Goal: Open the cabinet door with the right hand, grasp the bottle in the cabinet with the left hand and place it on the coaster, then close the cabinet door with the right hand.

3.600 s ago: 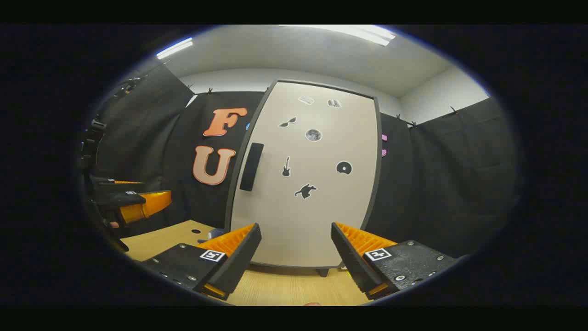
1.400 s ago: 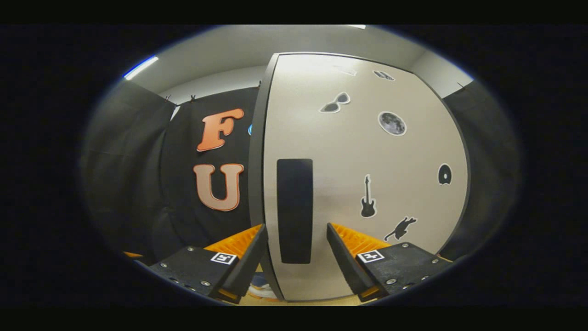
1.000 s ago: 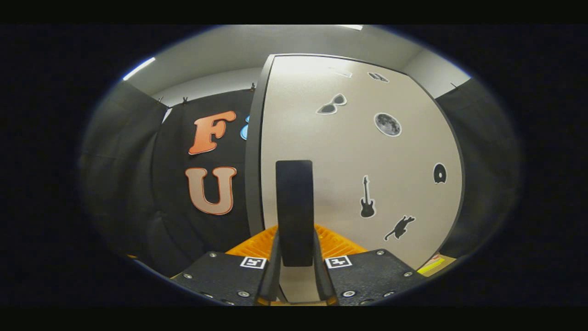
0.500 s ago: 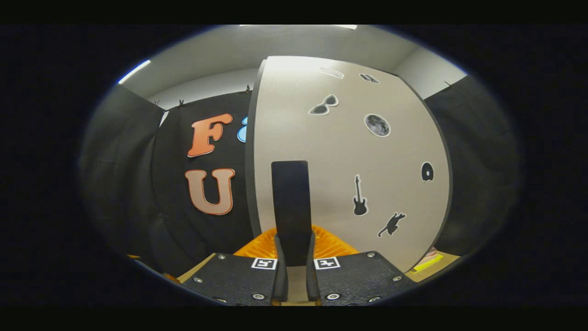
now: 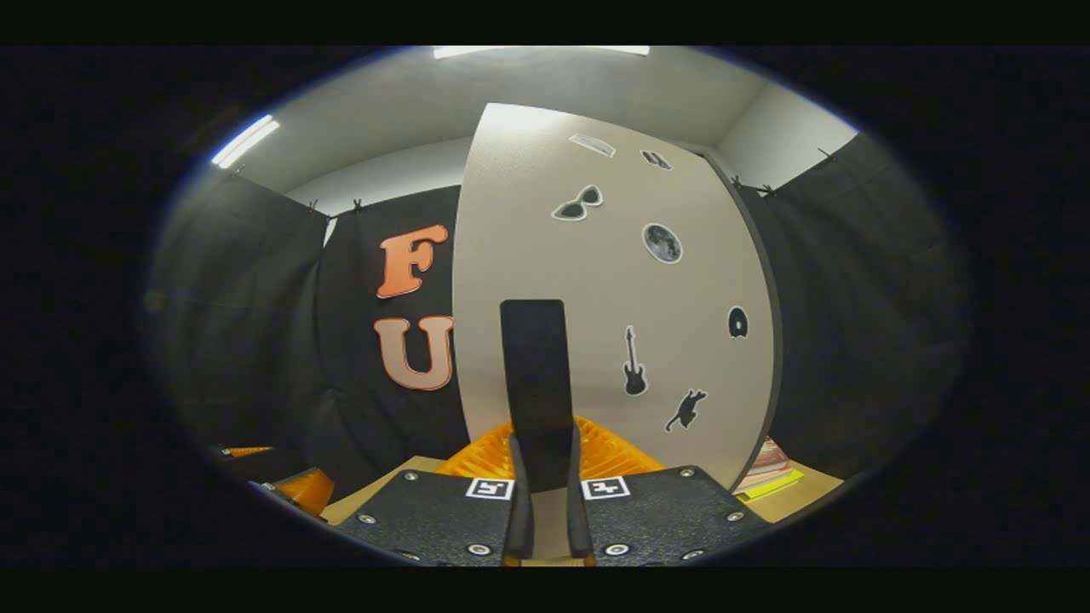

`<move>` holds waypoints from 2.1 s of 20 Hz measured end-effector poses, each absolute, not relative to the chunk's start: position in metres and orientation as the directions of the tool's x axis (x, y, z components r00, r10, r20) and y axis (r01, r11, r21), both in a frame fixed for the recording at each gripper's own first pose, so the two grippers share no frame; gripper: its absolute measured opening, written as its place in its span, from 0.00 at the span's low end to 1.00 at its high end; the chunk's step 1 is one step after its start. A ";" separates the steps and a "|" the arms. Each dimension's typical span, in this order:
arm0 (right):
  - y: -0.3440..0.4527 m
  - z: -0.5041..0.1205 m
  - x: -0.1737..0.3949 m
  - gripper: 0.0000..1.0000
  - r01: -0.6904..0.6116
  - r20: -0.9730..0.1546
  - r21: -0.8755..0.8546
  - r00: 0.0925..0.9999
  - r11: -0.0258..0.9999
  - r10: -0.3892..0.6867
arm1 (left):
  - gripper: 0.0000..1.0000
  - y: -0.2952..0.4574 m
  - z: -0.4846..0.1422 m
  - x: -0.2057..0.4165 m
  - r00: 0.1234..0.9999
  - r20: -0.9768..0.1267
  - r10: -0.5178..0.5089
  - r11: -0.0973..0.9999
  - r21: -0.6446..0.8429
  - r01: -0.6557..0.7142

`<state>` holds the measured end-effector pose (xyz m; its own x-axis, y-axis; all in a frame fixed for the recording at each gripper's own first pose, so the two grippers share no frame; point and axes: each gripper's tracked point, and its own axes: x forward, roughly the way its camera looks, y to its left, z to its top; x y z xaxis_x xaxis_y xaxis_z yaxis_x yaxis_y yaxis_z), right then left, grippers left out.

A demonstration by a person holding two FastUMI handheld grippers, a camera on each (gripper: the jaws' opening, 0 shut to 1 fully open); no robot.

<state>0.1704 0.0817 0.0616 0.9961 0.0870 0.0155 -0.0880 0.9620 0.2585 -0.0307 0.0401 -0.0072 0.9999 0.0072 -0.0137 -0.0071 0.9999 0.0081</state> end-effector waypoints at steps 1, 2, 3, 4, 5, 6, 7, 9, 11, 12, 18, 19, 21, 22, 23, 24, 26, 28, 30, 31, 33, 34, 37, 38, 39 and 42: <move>0.080 0.061 0.166 0.17 -0.094 0.012 0.266 0.996 0.959 0.094 | 0.94 0.034 -0.004 -0.036 1.000 -0.009 0.004 1.000 0.009 -0.004; 0.077 0.061 0.162 0.12 -0.097 0.010 0.267 0.995 0.959 0.098 | 0.94 0.027 -0.001 -0.042 1.000 -0.004 0.002 1.000 0.013 -0.002; 0.074 0.060 0.158 0.17 -0.096 0.006 0.266 0.995 0.959 0.098 | 0.94 0.020 0.001 -0.048 1.000 0.000 -0.002 1.000 0.016 0.002; 0.070 0.059 0.155 0.14 -0.093 0.005 0.262 0.995 0.960 0.095 | 0.99 0.012 0.003 -0.054 1.000 0.004 -0.009 1.000 0.019 0.009; 0.064 0.058 0.151 0.14 -0.086 0.002 0.260 0.996 0.962 0.089 | 0.99 0.004 0.005 -0.060 1.000 0.007 -0.017 1.000 0.021 0.017; 0.060 0.058 0.145 0.14 -0.077 0.001 0.261 0.997 0.962 0.079 | 0.99 -0.004 0.006 -0.066 1.000 0.009 -0.026 0.999 0.021 0.026; 0.055 0.057 0.141 0.14 -0.065 -0.002 0.264 0.998 0.962 0.068 | 0.99 -0.012 0.007 -0.070 0.999 0.010 -0.037 0.999 0.020 0.037; 0.044 0.055 0.131 0.14 -0.033 -0.010 0.258 0.999 0.966 0.036 | 0.99 -0.028 0.011 -0.075 0.998 0.015 -0.057 0.998 0.013 0.057; 0.031 0.054 0.124 0.17 0.008 -0.018 0.249 1.000 0.968 -0.003 | 0.99 -0.044 0.012 -0.082 0.997 0.019 -0.080 0.997 0.001 0.080; 0.025 0.053 0.123 0.14 0.025 -0.019 0.245 1.000 0.969 -0.020 | 0.97 -0.054 0.014 -0.086 0.996 0.023 -0.092 0.996 -0.002 0.092; 0.003 0.051 0.122 0.09 0.104 -0.022 0.228 0.995 0.968 -0.101 | 0.99 -0.094 0.019 -0.097 0.989 0.036 -0.146 0.989 0.004 0.146; -0.002 0.050 0.121 0.08 0.122 -0.022 0.218 0.993 0.968 -0.120 | 0.99 -0.098 0.018 -0.097 0.988 0.035 -0.152 0.988 0.005 0.152; -0.011 0.049 0.119 0.07 0.146 -0.023 0.210 0.989 0.967 -0.145 | 0.94 -0.104 0.015 -0.100 0.987 0.028 -0.156 0.988 0.005 0.156; -0.018 0.048 0.120 0.07 0.154 -0.022 0.212 0.988 0.965 -0.153 | 0.94 -0.106 0.014 -0.100 0.987 0.026 -0.157 0.988 0.002 0.157; -0.023 0.045 0.120 0.06 0.157 -0.026 0.214 0.987 0.964 -0.156 | 0.94 -0.109 0.013 -0.099 0.987 0.020 -0.159 0.987 -0.002 0.159; -0.029 0.042 0.118 0.06 0.162 -0.032 0.217 0.987 0.963 -0.159 | 0.97 -0.112 0.011 -0.099 0.987 0.015 -0.163 0.987 -0.006 0.163; -0.038 0.041 0.115 0.06 0.178 -0.027 0.233 0.984 0.956 -0.176 | 0.97 -0.121 0.008 -0.098 0.985 0.004 -0.174 0.985 -0.014 0.174; -0.049 0.037 0.112 0.06 0.215 -0.032 0.228 0.976 0.950 -0.213 | 0.99 -0.129 0.008 -0.099 0.983 0.002 -0.184 0.983 -0.018 0.184; -0.067 0.035 0.109 0.05 0.259 -0.037 0.194 0.966 0.946 -0.257 | 0.99 -0.138 0.006 -0.099 0.981 -0.001 -0.195 0.981 -0.019 0.194; -0.075 0.033 0.107 0.04 0.281 -0.042 0.178 0.960 0.943 -0.278 | 0.97 -0.143 0.005 -0.099 0.980 -0.004 -0.200 0.980 -0.022 0.200; -0.079 0.032 0.103 0.02 0.290 -0.046 0.177 0.957 0.941 -0.286 | 0.99 -0.150 0.004 -0.100 0.978 -0.009 -0.208 0.978 -0.026 0.208; -0.077 0.033 0.105 0.00 0.277 -0.041 0.188 0.961 0.942 -0.274 | 0.99 -0.151 0.003 -0.100 0.978 -0.010 -0.211 0.977 -0.028 0.210; -0.067 0.034 0.106 0.00 0.238 -0.037 0.197 0.971 0.951 -0.235 | 0.97 -0.158 0.004 -0.099 0.977 -0.015 -0.214 0.977 -0.030 0.213; -0.066 0.034 0.105 0.00 0.227 -0.042 0.189 0.974 0.955 -0.223 | 0.99 -0.159 0.006 -0.099 0.976 -0.014 -0.216 0.976 -0.027 0.215; -0.068 0.033 0.103 0.00 0.237 -0.049 0.172 0.971 0.956 -0.232 | 0.99 -0.160 0.007 -0.097 0.976 -0.013 -0.216 0.976 -0.021 0.215; -0.067 0.032 0.096 0.00 0.237 -0.068 0.145 0.971 0.961 -0.229 | 0.97 -0.157 0.010 -0.091 0.977 -0.009 -0.212 0.977 -0.012 0.212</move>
